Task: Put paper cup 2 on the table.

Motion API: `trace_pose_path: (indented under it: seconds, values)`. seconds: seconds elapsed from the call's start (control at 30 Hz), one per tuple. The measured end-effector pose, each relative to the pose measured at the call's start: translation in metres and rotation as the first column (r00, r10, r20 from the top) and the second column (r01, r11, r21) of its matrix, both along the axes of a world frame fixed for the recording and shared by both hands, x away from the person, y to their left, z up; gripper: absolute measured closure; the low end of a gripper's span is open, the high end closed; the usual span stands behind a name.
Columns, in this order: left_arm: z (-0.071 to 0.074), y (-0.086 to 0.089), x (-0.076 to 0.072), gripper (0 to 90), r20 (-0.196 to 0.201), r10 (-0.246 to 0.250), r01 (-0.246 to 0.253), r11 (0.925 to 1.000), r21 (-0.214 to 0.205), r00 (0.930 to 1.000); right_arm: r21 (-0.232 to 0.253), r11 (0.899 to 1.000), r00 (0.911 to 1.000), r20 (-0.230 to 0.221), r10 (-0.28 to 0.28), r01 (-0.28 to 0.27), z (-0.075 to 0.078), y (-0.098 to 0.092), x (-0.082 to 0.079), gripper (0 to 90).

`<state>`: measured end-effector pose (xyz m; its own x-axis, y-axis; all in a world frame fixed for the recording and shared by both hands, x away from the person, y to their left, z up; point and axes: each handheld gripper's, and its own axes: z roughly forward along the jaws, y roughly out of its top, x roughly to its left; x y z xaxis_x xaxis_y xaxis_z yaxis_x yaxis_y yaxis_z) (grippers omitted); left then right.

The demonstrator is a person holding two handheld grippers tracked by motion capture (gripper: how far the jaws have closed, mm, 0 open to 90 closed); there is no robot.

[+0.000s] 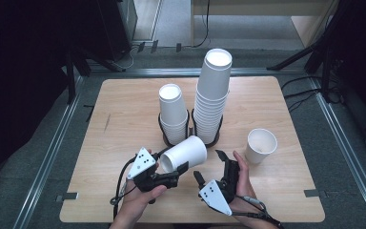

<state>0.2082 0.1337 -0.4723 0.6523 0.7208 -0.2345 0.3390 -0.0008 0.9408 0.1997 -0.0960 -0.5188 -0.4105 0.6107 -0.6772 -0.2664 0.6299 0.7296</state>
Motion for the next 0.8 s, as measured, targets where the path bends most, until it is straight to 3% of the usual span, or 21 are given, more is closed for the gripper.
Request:
trace_pose_path:
  seconds: [0.13, 0.37, 0.53, 0.67, 0.8]
  values:
    - [0.001, 0.002, 0.0, 22.1, 0.007, 0.015, -0.015, 0.9999, -0.004, 0.9999, 0.04, 0.999, 0.9997, -0.023, -0.007, 0.007, 0.003, -0.001, 0.0, 0.0]
    - [0.003, 0.008, 0.0, 22.0, 0.026, 0.054, -0.053, 0.9975, -0.047, 0.9982, 0.054, 0.999, 0.9996, -0.027, 0.006, -0.004, 0.006, 0.0, -0.002, 0.0]
    - [0.003, 0.009, -0.001, 22.1, 0.074, 0.086, -0.083, 0.9952, -0.052, 0.9935, 0.068, 0.998, 0.999, -0.041, 0.016, -0.014, 0.008, 0.001, -0.003, 0.2]
    - [0.002, 0.01, -0.002, 22.2, 0.116, 0.124, -0.116, 0.9902, -0.079, 0.9854, 0.118, 0.992, 0.997, -0.067, 0.039, -0.031, 0.012, 0.001, -0.006, 1.8]
    - [0.002, 0.011, -0.003, 22.3, 0.143, 0.125, -0.11, 0.9883, -0.105, 0.9818, 0.186, 0.982, 0.9932, -0.109, 0.04, -0.02, 0.018, 0.0, -0.006, 3.7]
